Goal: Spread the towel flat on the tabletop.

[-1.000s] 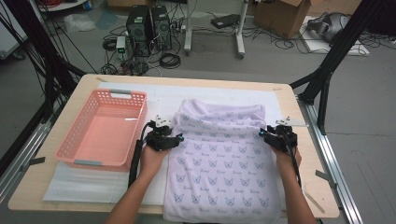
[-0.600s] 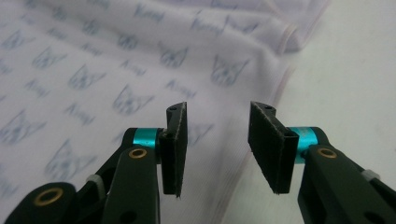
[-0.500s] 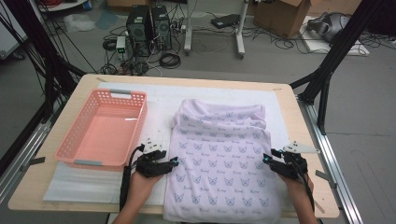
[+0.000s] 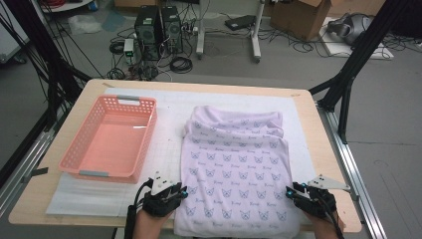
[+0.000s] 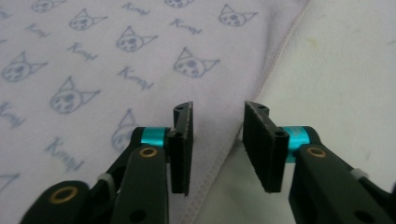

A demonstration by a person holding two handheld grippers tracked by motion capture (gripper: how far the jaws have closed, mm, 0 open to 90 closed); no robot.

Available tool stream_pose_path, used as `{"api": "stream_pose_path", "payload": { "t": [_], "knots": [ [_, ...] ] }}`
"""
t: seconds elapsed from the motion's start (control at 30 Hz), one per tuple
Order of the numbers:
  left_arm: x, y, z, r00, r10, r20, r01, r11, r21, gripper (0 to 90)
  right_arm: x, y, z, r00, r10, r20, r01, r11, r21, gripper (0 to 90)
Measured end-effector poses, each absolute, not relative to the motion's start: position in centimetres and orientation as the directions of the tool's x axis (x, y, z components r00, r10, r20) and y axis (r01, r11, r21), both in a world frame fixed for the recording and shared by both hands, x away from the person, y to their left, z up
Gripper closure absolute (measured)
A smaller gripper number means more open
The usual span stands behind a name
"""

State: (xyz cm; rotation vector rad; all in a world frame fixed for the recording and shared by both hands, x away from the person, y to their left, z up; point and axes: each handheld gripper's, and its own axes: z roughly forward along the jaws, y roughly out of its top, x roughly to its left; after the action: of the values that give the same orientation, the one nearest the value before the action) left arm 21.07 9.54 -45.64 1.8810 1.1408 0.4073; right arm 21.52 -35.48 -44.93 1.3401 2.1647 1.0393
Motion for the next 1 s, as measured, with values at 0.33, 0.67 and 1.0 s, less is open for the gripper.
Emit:
{"api": "stream_pose_path", "payload": {
  "t": [0.33,0.67,1.0],
  "knots": [
    [19.2,10.5,-45.6,0.523,0.833,-0.183,0.565,-0.177,0.806,86.7,19.6,-36.3,-44.9,-0.476,0.874,0.100,0.606,0.244,0.757,86.3],
    [16.7,11.8,-45.7,0.519,0.832,-0.196,0.568,-0.164,0.807,87.3,17.5,-36.9,-44.6,-0.517,0.849,0.107,0.611,0.278,0.741,86.8],
    [14.0,12.6,-45.8,0.509,0.839,-0.189,0.554,-0.152,0.819,80.9,15.5,-36.9,-44.5,-0.553,0.822,0.140,0.618,0.292,0.730,83.6]
  ]
}}
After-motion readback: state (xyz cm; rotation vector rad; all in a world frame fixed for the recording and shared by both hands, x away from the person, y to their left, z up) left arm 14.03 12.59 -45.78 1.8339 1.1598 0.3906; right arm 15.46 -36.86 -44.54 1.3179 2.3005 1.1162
